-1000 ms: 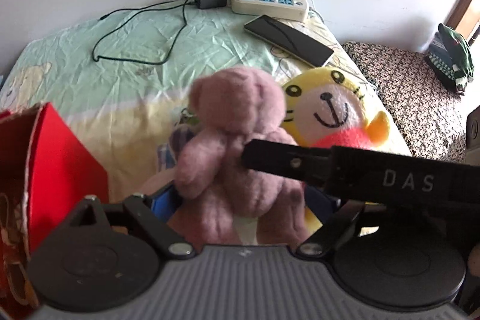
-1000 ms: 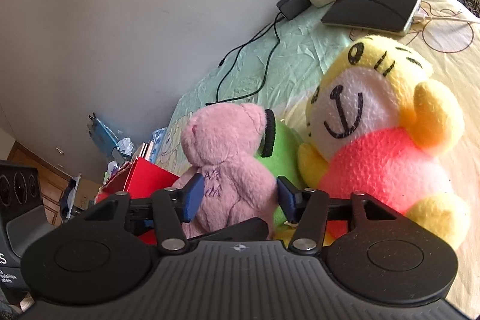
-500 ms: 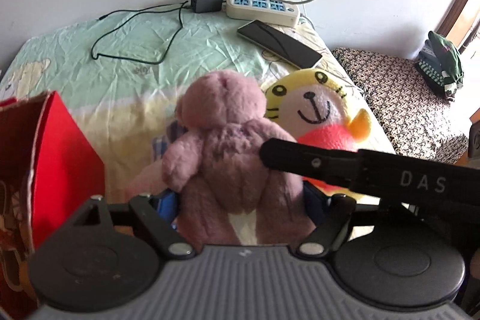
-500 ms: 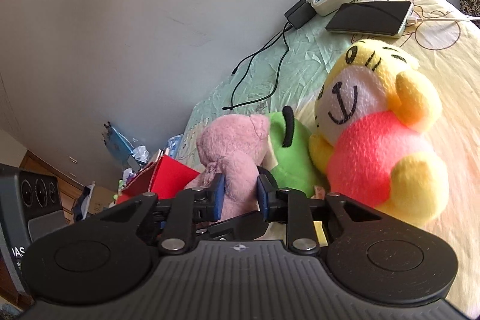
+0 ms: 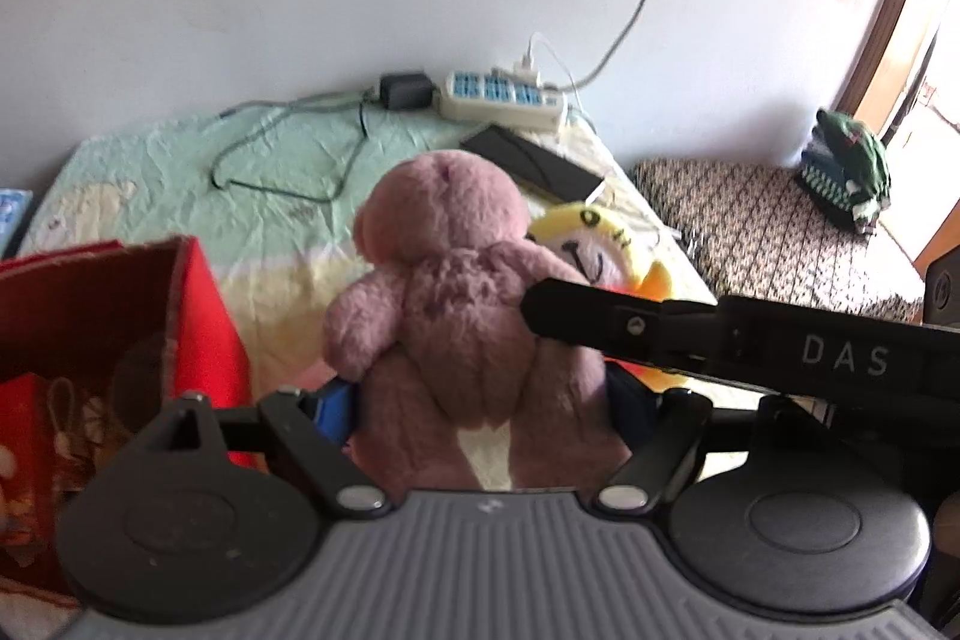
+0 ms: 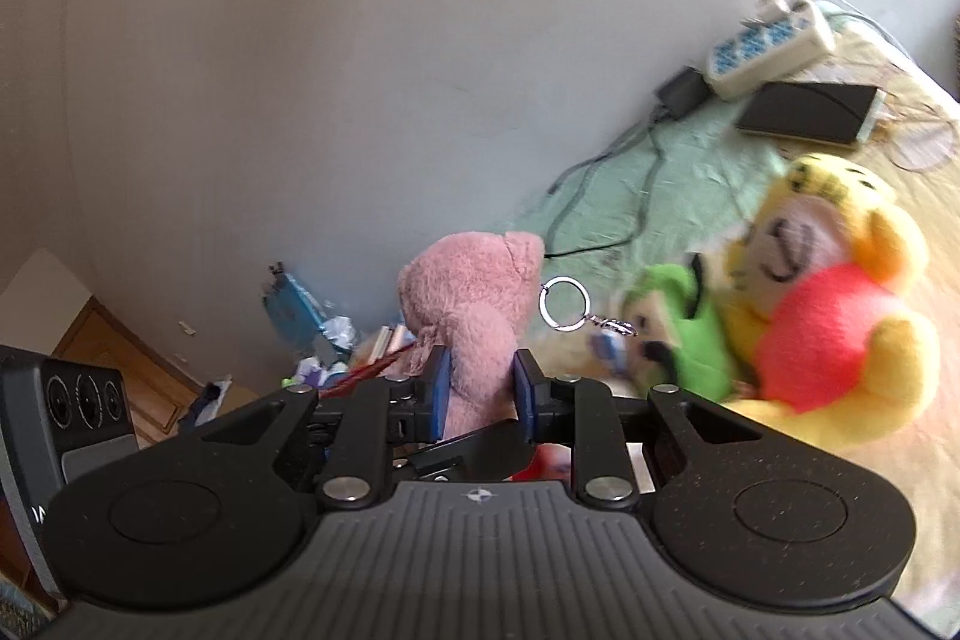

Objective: Organize objects
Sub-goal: 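Lift the pink teddy bear with the right gripper into the red box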

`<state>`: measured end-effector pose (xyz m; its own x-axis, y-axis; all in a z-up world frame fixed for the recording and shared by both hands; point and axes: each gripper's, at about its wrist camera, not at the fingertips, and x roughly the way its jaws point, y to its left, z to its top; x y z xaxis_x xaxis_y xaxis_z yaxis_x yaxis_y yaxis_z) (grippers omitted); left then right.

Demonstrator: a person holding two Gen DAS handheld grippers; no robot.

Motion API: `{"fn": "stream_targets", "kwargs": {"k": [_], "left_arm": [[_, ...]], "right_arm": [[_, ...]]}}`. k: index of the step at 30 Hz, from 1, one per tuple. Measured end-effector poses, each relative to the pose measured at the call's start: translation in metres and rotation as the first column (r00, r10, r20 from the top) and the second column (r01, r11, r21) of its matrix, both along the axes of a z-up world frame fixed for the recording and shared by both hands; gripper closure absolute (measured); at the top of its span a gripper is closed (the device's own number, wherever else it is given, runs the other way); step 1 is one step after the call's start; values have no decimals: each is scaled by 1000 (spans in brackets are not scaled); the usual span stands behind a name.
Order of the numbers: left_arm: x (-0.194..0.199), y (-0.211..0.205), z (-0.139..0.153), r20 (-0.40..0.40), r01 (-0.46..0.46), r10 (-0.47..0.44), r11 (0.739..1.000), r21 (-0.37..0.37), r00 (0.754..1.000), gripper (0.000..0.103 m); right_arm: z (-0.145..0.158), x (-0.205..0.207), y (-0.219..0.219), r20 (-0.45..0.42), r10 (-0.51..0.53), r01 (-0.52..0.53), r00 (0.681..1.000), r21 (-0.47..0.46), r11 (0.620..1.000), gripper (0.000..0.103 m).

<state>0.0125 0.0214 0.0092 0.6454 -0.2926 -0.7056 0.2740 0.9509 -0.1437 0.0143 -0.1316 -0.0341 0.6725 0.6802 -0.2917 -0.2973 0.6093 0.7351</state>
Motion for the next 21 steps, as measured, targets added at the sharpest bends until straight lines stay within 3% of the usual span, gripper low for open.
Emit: {"fn": "stream_targets", "kwargs": {"k": [11, 21], "left_arm": [[-31, 82, 32, 94, -102, 104, 994, -28, 990, 24], [-30, 175, 14, 64, -198, 198, 980, -3, 978, 24]], "right_arm": [[22, 4, 94, 53, 124, -121, 991, -53, 991, 79], [3, 25, 186, 0, 209, -207, 978, -127, 970, 79]]}}
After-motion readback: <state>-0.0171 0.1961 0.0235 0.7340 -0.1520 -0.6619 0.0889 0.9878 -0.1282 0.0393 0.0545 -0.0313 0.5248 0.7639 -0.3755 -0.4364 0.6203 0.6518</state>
